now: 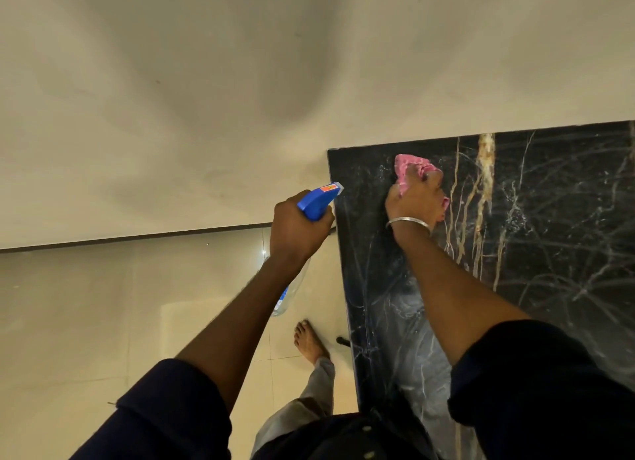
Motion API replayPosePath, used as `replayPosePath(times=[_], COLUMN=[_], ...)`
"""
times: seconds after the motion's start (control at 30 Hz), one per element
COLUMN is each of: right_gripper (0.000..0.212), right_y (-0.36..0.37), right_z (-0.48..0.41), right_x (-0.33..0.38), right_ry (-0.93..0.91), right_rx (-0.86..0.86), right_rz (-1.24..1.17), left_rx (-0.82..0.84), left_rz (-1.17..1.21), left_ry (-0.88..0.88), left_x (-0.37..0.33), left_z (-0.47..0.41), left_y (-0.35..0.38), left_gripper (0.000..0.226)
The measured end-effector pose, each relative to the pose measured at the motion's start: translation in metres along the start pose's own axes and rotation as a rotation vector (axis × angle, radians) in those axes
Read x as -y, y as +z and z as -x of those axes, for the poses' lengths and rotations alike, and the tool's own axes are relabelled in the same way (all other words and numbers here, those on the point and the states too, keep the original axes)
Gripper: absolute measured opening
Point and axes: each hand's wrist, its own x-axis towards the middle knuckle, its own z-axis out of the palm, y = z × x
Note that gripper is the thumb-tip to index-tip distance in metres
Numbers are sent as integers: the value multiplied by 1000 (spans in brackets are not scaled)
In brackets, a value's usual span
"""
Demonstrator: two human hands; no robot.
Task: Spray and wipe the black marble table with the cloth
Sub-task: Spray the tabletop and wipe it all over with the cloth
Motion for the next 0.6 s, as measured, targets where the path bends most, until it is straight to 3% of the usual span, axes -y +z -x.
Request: replayPosePath(times=[0.2,0.33,0.47,0.6], right_gripper=[50,48,46,49], right_y=[22,15,-1,-10], right_z=[70,59,29,10], right_x=[64,35,-31,-66], right_ry=[-381,-574,-367,-193], right_rx=[96,117,1,33], right_rz=[138,144,143,132], left_rx=[-41,-25,12,14], left_rz=[-34,-28,-7,0], left_ry=[4,-33,-26,-19], left_x=[9,11,7,0], left_z=[15,21,23,23], left_y=[-5,-4,-2,-1], left_gripper=[13,13,13,13])
